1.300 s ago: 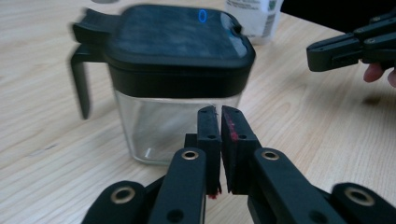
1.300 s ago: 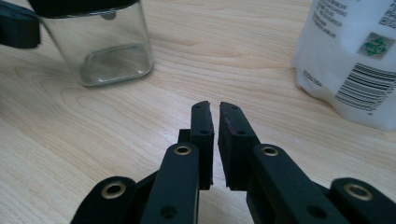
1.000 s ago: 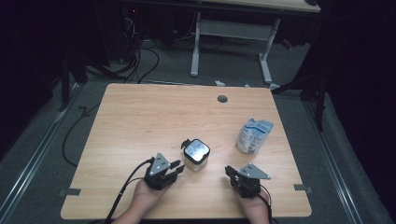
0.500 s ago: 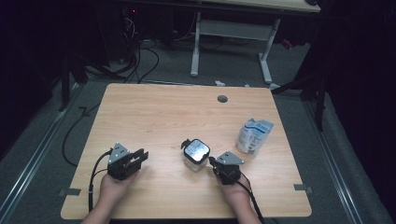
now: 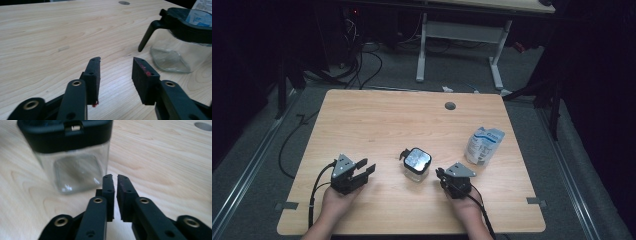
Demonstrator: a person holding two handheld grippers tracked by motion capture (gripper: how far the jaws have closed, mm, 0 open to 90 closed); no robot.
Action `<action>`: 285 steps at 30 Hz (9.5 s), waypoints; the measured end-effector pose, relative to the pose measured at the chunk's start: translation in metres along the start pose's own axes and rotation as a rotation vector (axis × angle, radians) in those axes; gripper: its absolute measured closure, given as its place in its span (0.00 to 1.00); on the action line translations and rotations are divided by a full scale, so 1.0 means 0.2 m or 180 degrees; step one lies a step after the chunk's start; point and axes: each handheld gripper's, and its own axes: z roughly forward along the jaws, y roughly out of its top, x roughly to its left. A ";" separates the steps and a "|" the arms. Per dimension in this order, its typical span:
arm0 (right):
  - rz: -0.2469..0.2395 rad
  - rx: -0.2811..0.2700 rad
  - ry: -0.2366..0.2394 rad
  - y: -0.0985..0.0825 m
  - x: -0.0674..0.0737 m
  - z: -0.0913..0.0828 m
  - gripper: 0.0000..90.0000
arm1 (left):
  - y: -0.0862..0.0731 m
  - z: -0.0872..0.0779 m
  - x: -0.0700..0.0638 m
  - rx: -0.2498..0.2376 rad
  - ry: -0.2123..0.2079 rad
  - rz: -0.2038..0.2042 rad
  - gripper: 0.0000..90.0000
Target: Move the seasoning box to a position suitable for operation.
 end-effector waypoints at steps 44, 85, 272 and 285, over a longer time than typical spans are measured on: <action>0.0340 -0.0298 0.0011 -0.11 -0.14 -0.19 0.80 | 0.01 0.40 -0.43 0.0145 -0.0197 0.0391 1.00; 0.0222 -0.0311 0.0066 -0.12 -0.12 -0.20 0.76 | 0.00 0.40 -0.41 0.0036 -0.0211 0.0318 1.00; -0.0057 -0.0579 0.0465 0.19 0.10 -0.01 1.00 | -0.01 0.28 -0.45 -0.0104 -0.0346 -0.0206 0.87; -0.0071 -0.0590 0.0464 0.19 0.10 -0.01 1.00 | -0.01 0.27 -0.42 -0.0130 -0.0274 -0.0186 0.88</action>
